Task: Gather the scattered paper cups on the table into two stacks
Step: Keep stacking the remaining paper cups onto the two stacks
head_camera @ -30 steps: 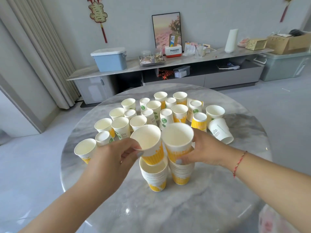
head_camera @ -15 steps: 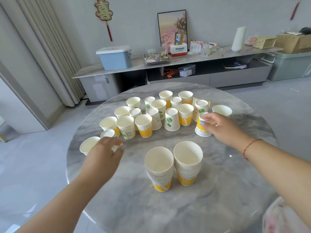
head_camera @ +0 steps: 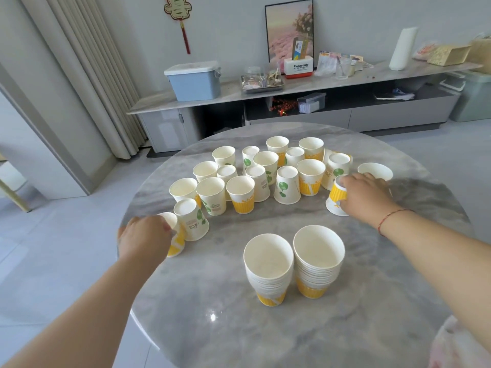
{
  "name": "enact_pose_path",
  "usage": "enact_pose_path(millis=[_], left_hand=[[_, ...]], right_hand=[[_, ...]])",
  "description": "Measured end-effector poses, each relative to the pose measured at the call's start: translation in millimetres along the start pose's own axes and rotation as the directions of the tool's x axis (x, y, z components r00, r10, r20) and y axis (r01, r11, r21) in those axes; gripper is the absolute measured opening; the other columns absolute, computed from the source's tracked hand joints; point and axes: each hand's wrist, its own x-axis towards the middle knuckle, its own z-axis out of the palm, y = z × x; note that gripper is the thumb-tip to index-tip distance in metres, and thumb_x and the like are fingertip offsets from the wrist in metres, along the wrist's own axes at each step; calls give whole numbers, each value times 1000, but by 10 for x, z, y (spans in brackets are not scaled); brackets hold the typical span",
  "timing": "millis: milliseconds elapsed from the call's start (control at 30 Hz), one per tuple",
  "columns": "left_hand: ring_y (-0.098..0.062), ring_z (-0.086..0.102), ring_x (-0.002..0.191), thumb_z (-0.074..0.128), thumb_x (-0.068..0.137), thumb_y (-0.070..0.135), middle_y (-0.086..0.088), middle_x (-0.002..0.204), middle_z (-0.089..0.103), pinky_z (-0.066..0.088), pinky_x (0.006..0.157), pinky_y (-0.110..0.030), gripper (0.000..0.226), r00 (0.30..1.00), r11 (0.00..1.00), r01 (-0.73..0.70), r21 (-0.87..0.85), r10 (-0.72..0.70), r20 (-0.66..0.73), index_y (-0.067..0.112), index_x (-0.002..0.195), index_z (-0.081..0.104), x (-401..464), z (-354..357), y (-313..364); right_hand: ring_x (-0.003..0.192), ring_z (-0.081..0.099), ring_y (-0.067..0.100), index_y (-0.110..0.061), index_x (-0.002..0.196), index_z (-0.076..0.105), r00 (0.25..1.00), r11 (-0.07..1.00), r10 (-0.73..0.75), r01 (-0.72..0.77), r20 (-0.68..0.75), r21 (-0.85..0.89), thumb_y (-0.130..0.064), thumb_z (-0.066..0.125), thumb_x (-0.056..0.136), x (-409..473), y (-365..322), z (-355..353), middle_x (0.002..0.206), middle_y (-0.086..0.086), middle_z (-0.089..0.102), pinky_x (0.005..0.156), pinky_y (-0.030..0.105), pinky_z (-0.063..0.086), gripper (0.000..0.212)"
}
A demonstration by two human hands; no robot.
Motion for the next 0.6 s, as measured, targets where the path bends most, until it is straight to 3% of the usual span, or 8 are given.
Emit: enact_pose_path(millis=[133, 267, 367, 467, 533, 567, 600], left_hand=[[-25, 54, 94, 56, 88, 33, 4, 78, 67, 30, 75, -32, 18, 980, 986, -164, -16, 161, -118, 22, 80, 68, -216, -226, 120], [-22, 52, 86, 66, 83, 23, 6, 76, 67, 36, 69, -32, 7, 912, 895, -397, -204, 359, -201, 21, 78, 71, -508, -268, 379], [-21, 53, 89, 65, 84, 22, 3, 82, 69, 43, 69, -33, 8, 892, 864, -449, -228, 417, -174, 17, 82, 71, -576, -138, 505], [-19, 49, 74, 67, 83, 18, 7, 72, 60, 39, 58, -30, 4, 868, 836, -488, -251, 434, -243, 18, 79, 69, -598, -96, 564], [-19, 45, 65, 70, 80, 15, 10, 64, 49, 32, 51, -26, 5, 841, 809, -517, -280, 419, -341, 17, 76, 68, -614, -171, 606], [-19, 46, 64, 71, 80, 14, 11, 64, 48, 31, 50, -26, 6, 830, 796, -527, -298, 407, -381, 16, 75, 68, -623, -228, 629], [-18, 47, 63, 71, 80, 13, 11, 65, 50, 31, 50, -24, 6, 819, 783, -537, -313, 396, -414, 16, 76, 67, -640, -292, 657]], right_hand=[[116, 40, 35, -15, 128, 46, 995, 997, 59, -54, -86, 57, -35, 72, 73, 23, 2, -6, 124, 16, 46, 94, 40, 36, 63], [118, 38, 35, -23, 127, 48, 996, 997, 15, -22, 85, 74, -37, 71, 73, 28, 44, 121, 130, 12, 43, 99, 38, 36, 60], [110, 44, 32, -23, 121, 48, 987, 990, -42, 21, 154, 137, -28, 75, 71, 3, 25, 131, 118, 10, 48, 89, 35, 38, 57], [101, 51, 32, -18, 111, 51, 997, 968, -64, 50, 49, 246, -24, 79, 66, -27, -39, 5, 103, 9, 50, 76, 32, 39, 53], [92, 53, 27, -16, 106, 50, 998, 853, 28, 9, -63, 521, -22, 81, 65, -70, -124, -199, 98, 5, 49, 70, 31, 39, 52], [90, 54, 23, -18, 103, 49, 995, 704, 75, -10, -61, 710, -22, 82, 65, -108, -183, -327, 99, 3, 50, 71, 33, 43, 51], [90, 55, 22, -19, 100, 48, 997, 469, 73, -18, -18, 883, -22, 84, 63, -168, -250, -460, 99, 2, 51, 74, 37, 49, 52]])
